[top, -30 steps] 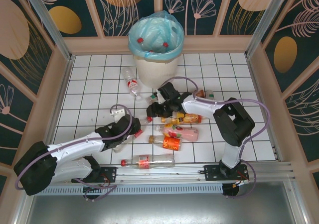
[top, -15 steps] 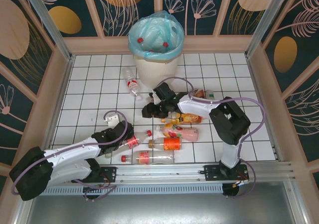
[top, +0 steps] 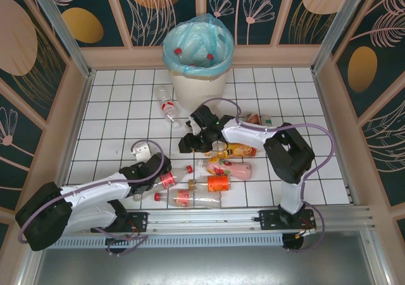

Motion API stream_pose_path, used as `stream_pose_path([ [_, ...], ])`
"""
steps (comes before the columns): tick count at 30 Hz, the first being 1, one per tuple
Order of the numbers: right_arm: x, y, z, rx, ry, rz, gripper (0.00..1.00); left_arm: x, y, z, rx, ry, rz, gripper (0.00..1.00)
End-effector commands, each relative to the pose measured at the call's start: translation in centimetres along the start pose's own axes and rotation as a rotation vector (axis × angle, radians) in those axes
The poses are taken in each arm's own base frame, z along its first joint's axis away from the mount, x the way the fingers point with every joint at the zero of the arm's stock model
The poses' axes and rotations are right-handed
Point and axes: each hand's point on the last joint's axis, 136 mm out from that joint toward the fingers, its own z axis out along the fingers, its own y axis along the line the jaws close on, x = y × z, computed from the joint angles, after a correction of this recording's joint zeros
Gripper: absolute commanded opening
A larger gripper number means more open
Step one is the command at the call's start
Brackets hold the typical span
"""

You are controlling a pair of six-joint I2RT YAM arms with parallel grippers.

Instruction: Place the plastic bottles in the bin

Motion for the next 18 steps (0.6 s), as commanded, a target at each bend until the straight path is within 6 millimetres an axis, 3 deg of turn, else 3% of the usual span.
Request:
stream_pose_path([
  [1, 1.6, 0.4, -0.8, 0.012, 0.082, -0.029, 0.56, -2.4, -0.8, -1.1, -0.008, -0.069, -0.021, 0.74],
  [5, 1.8, 1.3, -2.0, 0.006, 0.086, -0.032, 0.55, -4.2, -1.4, -3.2, 0.033, -0.075, -0.036, 0.75],
  [9, 2.3, 2.2, -3.2, -0.017, 0.106, -0.044, 0.54, -3.5, -4.4, -5.7, 0.19, 0.068, -0.009, 0.74],
  [11, 2.8, 2.1, -3.6, -0.006, 0.129, -0.051, 0.53, -2.1, -5.9, -7.0, 0.273, 0.189, 0.041, 0.73],
  [14, 3.9, 1.9, -4.5, 0.009, 0.164, -0.057, 0.55, -1.3, -5.5, -8.1, 0.26, 0.268, 0.113, 0.73],
  [18, 5.2, 1.7, -5.0, -0.003, 0.186, -0.018, 0.55, -3.1, -4.7, -8.7, 0.192, 0.219, 0.255, 0.76],
])
